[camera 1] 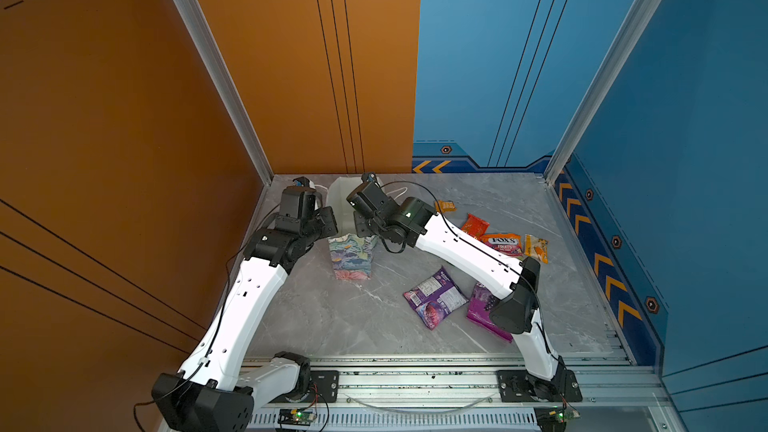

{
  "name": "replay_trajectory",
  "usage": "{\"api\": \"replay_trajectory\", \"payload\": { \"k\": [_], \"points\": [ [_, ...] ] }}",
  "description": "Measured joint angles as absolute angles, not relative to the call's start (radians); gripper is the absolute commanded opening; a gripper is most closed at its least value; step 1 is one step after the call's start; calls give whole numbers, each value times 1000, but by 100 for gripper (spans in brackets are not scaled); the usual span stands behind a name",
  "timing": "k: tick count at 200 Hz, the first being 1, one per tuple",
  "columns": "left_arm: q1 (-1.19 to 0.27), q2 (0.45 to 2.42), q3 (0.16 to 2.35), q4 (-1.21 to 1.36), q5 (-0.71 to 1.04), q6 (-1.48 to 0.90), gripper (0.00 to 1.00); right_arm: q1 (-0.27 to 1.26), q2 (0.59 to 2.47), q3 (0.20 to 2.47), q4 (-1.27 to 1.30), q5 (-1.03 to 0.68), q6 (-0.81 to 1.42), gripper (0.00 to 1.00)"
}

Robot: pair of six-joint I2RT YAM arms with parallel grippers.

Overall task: Place the snacks into the paper bag
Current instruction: 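Lower the chip bag into the paper bag held open by the left gripper, then open the right gripper and move it to the purple LOT100 candy bag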

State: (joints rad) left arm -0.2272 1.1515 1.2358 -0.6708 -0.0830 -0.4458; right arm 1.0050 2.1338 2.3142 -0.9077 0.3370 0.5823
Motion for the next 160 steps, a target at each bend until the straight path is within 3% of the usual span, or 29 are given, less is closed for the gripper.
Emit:
{"api": "replay_trajectory", "payload": {
  "k": [47, 112, 160],
  "points": [
    [-221, 1139, 1224, -662, -83, -446, 0, 1003, 2062, 2231, -889, 335, 580, 32],
    [-208, 1131, 1216, -660, -70, -452, 0, 1002, 1919, 2180, -816, 307, 513, 38],
    [-205, 1131, 1212, -645, -51, -452, 0, 977, 1769, 2034, -786, 291, 443, 48]
  ]
}}
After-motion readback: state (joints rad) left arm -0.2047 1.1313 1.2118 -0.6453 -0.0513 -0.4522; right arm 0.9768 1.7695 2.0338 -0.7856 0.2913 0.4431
